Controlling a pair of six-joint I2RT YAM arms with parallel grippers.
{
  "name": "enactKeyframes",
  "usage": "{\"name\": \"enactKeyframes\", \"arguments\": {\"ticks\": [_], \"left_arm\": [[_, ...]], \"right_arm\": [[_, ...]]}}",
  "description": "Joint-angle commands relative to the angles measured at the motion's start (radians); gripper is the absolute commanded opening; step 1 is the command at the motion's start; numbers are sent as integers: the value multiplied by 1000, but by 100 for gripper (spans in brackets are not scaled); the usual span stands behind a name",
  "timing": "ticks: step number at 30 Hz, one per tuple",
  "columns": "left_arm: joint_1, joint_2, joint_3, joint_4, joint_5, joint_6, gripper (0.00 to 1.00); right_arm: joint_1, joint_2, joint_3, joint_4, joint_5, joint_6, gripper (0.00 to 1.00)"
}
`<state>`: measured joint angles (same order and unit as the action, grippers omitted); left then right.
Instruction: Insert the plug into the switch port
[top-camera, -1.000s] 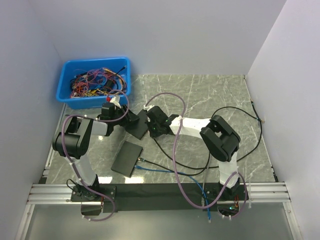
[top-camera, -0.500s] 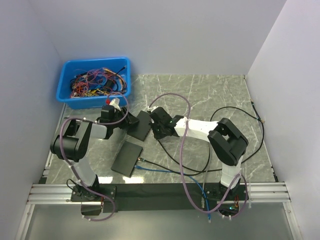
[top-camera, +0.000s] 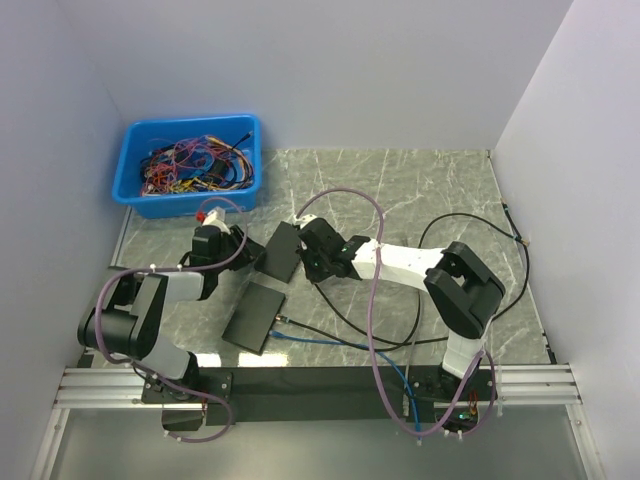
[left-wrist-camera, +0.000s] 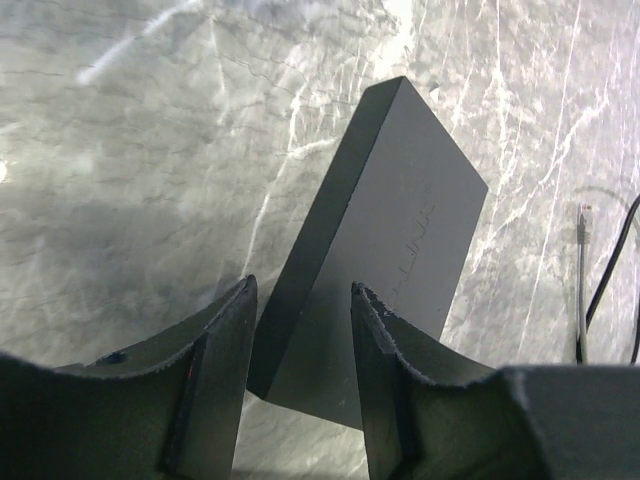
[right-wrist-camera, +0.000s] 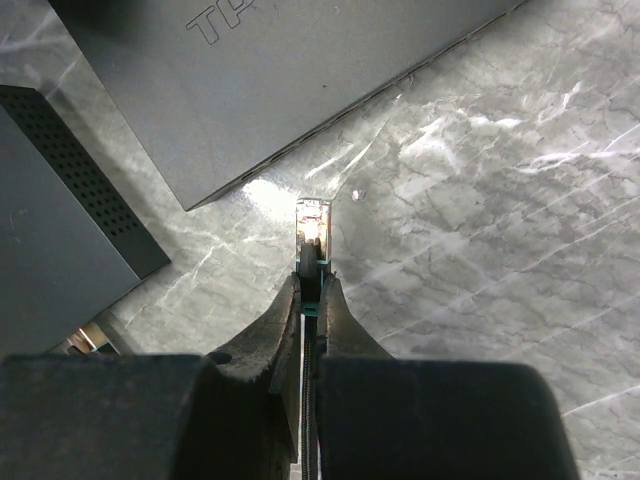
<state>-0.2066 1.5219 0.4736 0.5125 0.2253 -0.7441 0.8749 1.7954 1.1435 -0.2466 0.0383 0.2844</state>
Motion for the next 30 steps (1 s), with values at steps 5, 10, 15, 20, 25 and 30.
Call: {"name": "enactKeyframes", "arguments": {"ticks": [5, 10, 15, 20, 25, 30], "left_arm": [[-5, -48, -44, 102, -24, 35, 49], [-11, -34, -38, 112, -17, 42, 49], [-27, 10, -30, 144, 9, 38, 49], [-34, 18, -16, 136, 9, 45, 48], [-36, -2, -9, 129, 11, 52, 48], [-36, -2, 3, 126, 17, 57, 48]], "right_arm": [[6, -27, 24, 30, 9, 9, 0], [6, 4, 55, 21, -3, 10, 0], [7, 27, 79, 10, 9, 7, 0], [6, 56, 101, 3, 15, 4, 0], [6, 78, 111, 0, 26, 7, 0], [3, 93, 110, 13, 20, 9, 0]]}}
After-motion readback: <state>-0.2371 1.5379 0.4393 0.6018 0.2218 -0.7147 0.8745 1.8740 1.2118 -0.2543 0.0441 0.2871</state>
